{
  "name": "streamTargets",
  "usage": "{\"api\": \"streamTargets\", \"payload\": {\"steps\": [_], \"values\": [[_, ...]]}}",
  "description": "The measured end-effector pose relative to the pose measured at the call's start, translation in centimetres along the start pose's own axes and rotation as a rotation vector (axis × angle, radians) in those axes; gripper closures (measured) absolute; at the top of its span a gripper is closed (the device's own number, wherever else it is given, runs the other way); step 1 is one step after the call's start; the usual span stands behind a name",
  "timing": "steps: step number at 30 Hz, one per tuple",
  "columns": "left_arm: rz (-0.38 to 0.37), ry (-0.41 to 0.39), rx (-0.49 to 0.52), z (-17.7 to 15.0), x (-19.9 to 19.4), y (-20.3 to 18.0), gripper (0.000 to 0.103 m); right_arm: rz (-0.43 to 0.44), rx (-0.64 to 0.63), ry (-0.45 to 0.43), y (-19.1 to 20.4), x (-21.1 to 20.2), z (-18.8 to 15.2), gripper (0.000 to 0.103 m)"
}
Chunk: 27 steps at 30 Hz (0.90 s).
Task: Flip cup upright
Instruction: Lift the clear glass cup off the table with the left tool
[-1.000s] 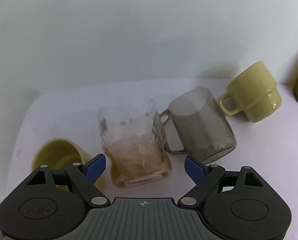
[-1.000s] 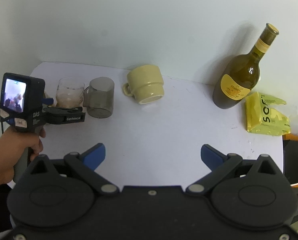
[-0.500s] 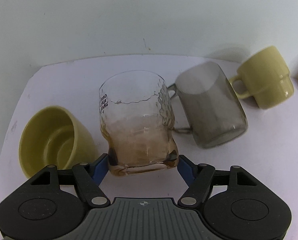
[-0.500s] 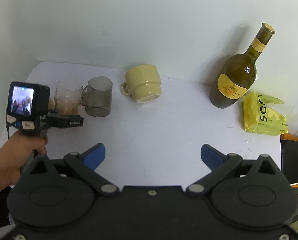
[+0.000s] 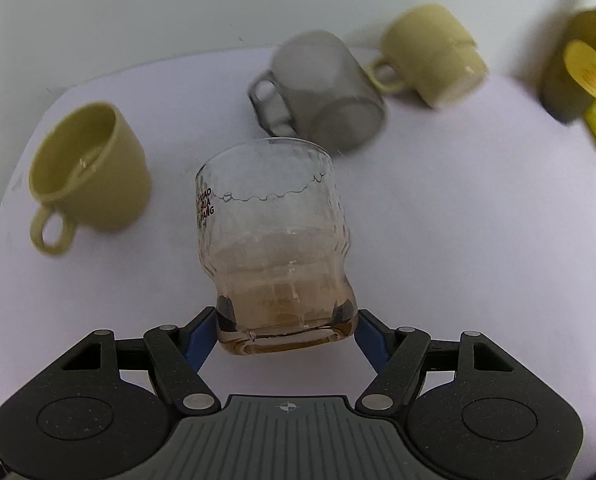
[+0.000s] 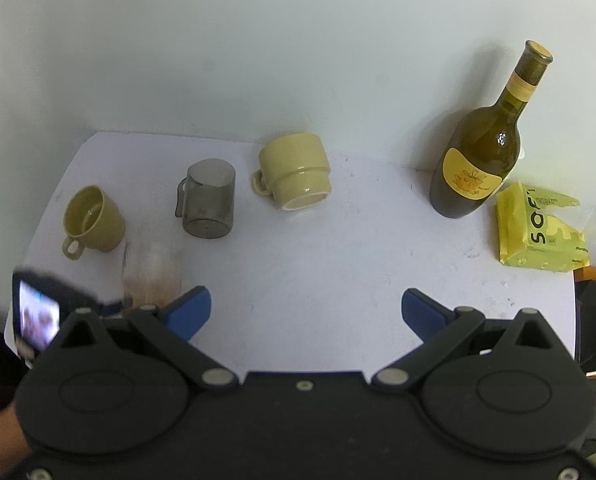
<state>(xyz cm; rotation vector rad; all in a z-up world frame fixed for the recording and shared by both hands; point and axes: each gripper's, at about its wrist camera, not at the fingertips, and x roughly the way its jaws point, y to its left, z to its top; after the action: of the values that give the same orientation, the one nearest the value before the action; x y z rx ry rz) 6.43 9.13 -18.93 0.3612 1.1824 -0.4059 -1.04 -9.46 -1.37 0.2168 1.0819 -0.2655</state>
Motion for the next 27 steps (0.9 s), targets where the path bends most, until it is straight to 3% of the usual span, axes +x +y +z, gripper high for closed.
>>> {"api": "streamTargets", "payload": {"steps": [2, 5, 9, 14, 21, 27], "values": [[-0.004, 0.010, 0.002, -0.4, -0.2, -0.3, 0.025, 0.009, -0.003, 0.001, 0.0, 0.0, 0.1, 0.000], [-0.011, -0.010, 0.009, -0.4, -0.6, -0.7, 0.024, 0.021, -0.019, 0.001, 0.3, 0.0, 0.2, 0.000], [-0.032, -0.020, -0.037, -0.5, -1.0, -0.3, 0.036, 0.038, -0.068, 0.006, 1.3, -0.4, -0.2, 0.000], [-0.006, -0.039, 0.026, -0.8, -1.5, -2.5, 0.037, 0.047, -0.086, 0.017, 1.4, -0.5, -0.5, 0.000], [-0.002, -0.001, 0.015, -0.6, -1.9, -6.0, 0.036, 0.036, -0.109, 0.018, 1.2, -1.4, -1.8, 0.000], [-0.045, -0.003, -0.050, -0.8, -2.5, -5.2, 0.020, -0.003, -0.082, 0.057, 0.0, -1.1, -3.3, 0.000]]}}
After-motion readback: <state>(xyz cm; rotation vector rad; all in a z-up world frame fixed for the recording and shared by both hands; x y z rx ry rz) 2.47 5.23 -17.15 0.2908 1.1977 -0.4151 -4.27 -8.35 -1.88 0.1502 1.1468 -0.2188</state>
